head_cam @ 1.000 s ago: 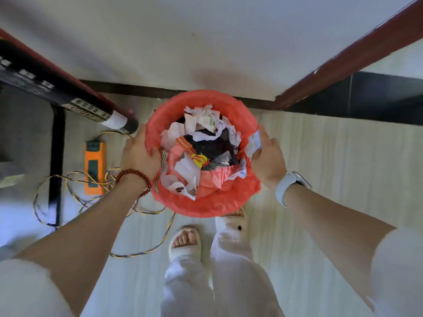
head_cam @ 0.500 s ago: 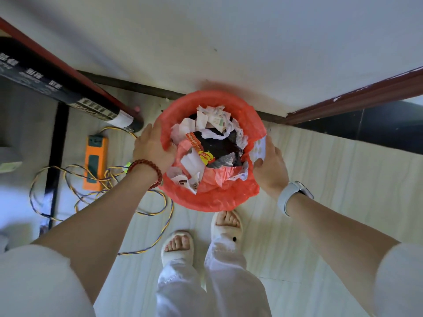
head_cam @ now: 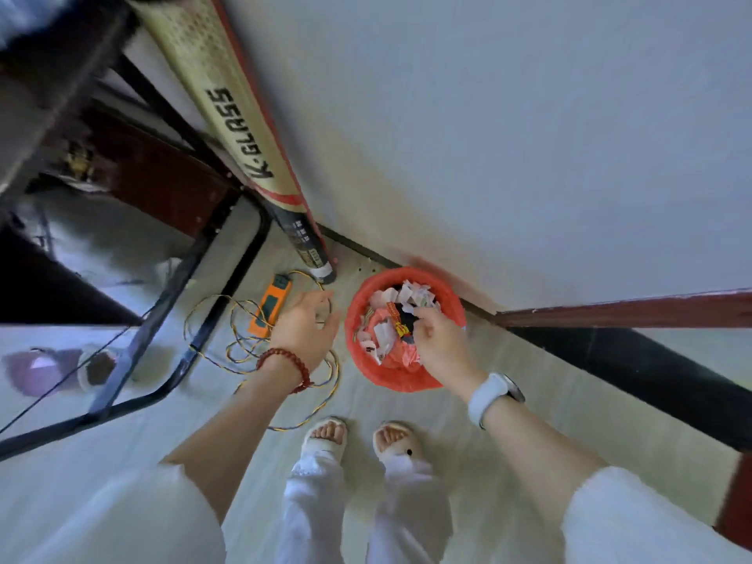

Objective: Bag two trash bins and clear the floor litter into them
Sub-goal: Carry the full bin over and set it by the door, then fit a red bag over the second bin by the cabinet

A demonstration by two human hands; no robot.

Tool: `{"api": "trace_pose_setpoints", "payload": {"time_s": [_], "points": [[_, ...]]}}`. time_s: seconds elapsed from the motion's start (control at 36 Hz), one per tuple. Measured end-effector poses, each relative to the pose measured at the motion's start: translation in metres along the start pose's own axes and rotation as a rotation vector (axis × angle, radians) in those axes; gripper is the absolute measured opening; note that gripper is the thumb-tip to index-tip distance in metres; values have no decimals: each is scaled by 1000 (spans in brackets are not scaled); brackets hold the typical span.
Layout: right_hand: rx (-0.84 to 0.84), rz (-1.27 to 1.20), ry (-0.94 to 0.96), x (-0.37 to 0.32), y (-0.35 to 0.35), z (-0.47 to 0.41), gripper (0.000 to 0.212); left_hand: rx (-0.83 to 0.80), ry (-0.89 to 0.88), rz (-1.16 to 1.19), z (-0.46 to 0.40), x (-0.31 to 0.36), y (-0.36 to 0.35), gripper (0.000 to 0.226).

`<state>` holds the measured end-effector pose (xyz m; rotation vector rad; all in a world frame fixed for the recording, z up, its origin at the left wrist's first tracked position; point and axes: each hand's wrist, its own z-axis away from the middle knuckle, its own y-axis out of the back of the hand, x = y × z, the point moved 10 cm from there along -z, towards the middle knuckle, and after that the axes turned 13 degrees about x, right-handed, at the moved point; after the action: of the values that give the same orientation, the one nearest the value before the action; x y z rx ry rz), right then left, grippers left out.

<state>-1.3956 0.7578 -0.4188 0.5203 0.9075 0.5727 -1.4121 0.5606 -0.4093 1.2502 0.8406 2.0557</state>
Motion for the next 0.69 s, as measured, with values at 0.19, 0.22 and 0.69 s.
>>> {"api": "trace_pose_setpoints", "payload": {"time_s": [0.19, 0.22, 0.69], "points": [[-172, 99, 344, -131, 23, 90, 32, 281, 159, 63, 91, 3, 141, 33], [-205, 125, 388, -145, 23, 106, 32, 332, 194, 79, 111, 0, 158, 32], [-805, 463, 1114, -219, -135, 467, 31, 1085, 913, 378, 552, -177, 256, 30]]}}
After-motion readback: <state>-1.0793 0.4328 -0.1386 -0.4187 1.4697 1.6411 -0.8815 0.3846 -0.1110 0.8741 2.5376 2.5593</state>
